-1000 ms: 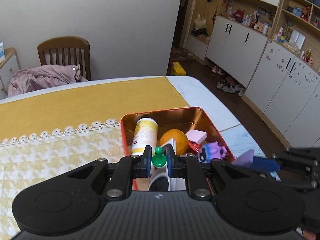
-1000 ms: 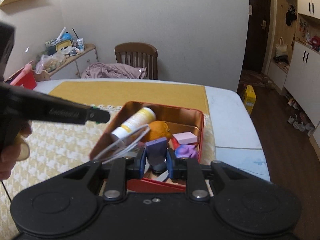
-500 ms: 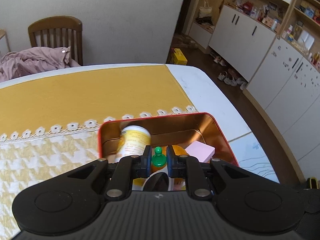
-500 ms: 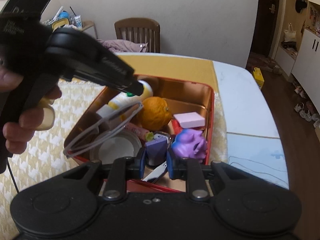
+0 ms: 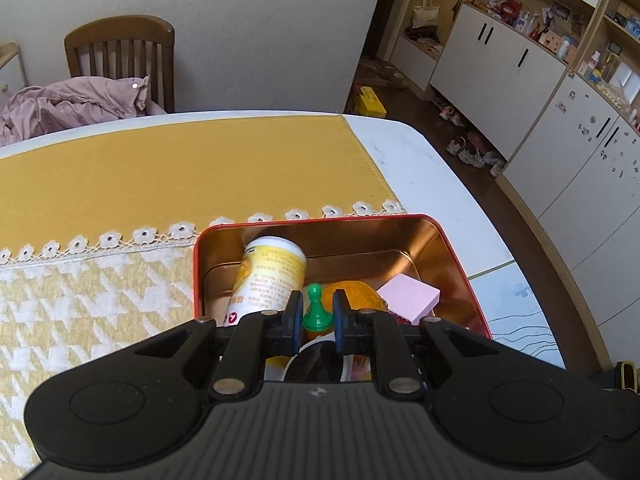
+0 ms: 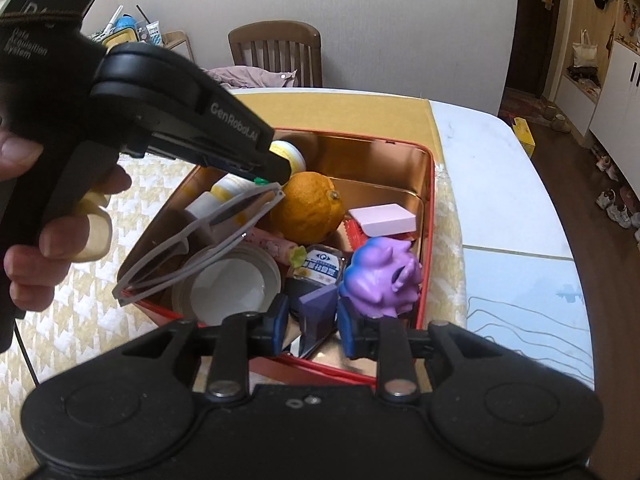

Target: Organize rigid objects

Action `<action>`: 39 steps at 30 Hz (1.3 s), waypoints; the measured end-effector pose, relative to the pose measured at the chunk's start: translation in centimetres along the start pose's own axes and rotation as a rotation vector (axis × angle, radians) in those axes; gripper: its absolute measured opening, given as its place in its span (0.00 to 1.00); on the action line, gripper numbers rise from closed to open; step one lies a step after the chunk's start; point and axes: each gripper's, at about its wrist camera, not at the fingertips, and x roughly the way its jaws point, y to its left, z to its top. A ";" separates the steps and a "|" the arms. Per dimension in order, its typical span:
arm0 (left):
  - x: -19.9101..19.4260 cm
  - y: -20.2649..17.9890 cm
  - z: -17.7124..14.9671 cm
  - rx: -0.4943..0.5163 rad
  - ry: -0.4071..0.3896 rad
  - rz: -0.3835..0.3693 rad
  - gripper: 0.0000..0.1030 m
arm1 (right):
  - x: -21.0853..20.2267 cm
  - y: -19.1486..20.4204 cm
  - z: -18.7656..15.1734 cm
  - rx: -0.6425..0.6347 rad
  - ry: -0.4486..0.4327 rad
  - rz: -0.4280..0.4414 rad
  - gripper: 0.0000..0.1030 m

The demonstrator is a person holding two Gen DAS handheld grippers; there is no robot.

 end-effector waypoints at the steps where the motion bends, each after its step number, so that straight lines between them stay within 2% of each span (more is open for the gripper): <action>1: -0.2 0.0 0.0 -0.002 -0.002 0.000 0.14 | -0.2 0.0 0.0 0.001 -0.003 0.002 0.28; 8: -2.2 0.2 -0.8 0.004 -0.017 0.020 0.15 | -1.7 -0.1 0.0 0.026 -0.029 0.013 0.36; 18: -7.2 0.2 -3.2 0.080 -0.091 0.020 0.16 | -5.3 0.6 -0.4 0.069 -0.108 -0.015 0.59; 23: -9.6 0.9 -4.9 0.102 -0.124 0.003 0.37 | -6.6 1.3 -0.7 0.092 -0.129 -0.030 0.62; 25: -10.6 1.2 -5.6 0.109 -0.139 -0.001 0.54 | -7.2 1.7 -0.8 0.103 -0.139 -0.032 0.65; 30: -13.2 2.0 -7.1 0.136 -0.171 -0.010 0.57 | -8.7 3.1 -1.1 0.112 -0.175 -0.035 0.75; 37: -16.8 2.7 -9.0 0.158 -0.213 -0.036 0.79 | -11.4 4.9 -1.8 0.122 -0.235 -0.061 0.93; 39: -17.6 2.9 -9.6 0.161 -0.214 -0.035 0.80 | -12.2 5.4 -2.2 0.123 -0.256 -0.074 0.98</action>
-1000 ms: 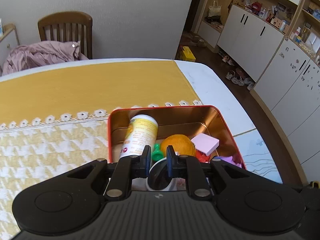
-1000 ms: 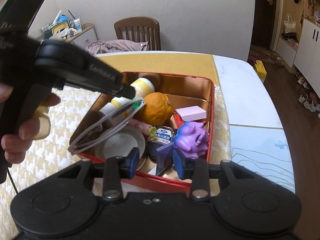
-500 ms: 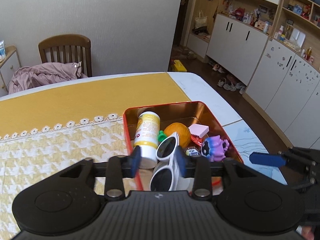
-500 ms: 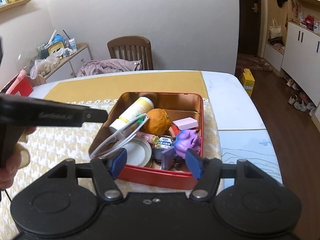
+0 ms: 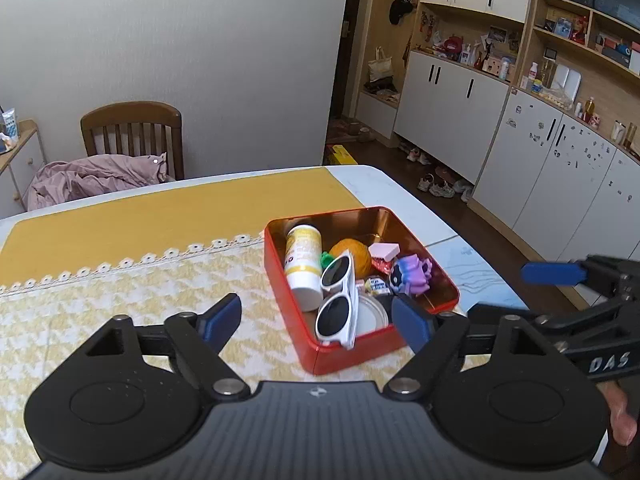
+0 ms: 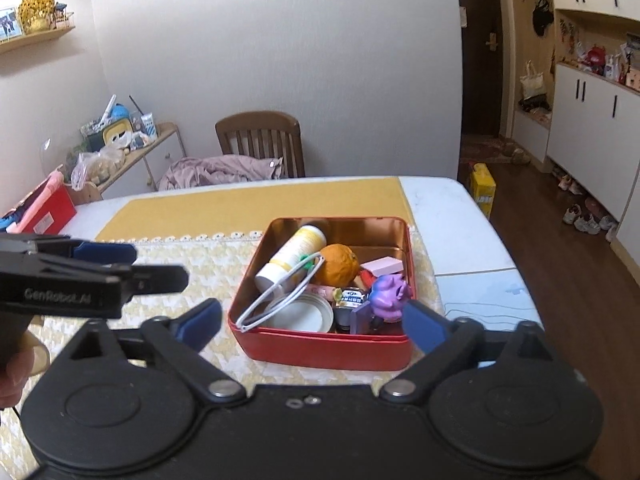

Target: Organize rigid objects

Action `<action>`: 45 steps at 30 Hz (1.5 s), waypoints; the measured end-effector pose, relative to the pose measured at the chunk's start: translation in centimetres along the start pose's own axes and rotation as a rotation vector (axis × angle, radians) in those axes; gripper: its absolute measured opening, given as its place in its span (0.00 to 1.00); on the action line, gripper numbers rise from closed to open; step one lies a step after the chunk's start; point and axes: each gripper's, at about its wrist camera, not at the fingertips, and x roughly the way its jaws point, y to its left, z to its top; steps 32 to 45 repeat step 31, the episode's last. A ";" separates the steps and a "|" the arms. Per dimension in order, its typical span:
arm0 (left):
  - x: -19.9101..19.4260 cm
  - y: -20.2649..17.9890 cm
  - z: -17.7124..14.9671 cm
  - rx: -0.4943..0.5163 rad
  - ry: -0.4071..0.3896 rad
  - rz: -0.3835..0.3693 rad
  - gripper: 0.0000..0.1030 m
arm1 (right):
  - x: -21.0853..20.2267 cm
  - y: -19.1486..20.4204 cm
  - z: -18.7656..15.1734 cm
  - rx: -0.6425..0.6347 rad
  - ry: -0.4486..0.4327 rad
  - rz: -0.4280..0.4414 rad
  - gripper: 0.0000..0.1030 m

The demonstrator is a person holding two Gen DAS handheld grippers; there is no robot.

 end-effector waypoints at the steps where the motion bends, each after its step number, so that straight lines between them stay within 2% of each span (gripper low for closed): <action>1: -0.5 0.1 -0.2 0.000 0.000 -0.003 0.80 | -0.5 0.3 -0.1 -0.005 -0.014 -0.008 0.99; 9: -3.3 1.1 -1.9 -0.017 0.007 -0.023 0.88 | -4.0 1.9 -0.9 0.011 -0.073 -0.033 1.00; 12: -4.2 1.2 -2.5 -0.024 0.012 -0.037 0.95 | -5.0 2.5 -1.2 0.033 -0.089 -0.051 1.00; 23: -7.1 1.7 -3.7 -0.035 -0.018 -0.085 0.96 | -6.7 3.7 -2.8 0.091 -0.096 -0.086 1.00; 31: -7.4 2.5 -4.2 -0.044 -0.015 -0.068 0.96 | -6.9 4.6 -4.0 0.105 -0.072 -0.096 1.00; 45: -7.4 2.5 -4.2 -0.044 -0.015 -0.068 0.96 | -6.9 4.6 -4.0 0.105 -0.072 -0.096 1.00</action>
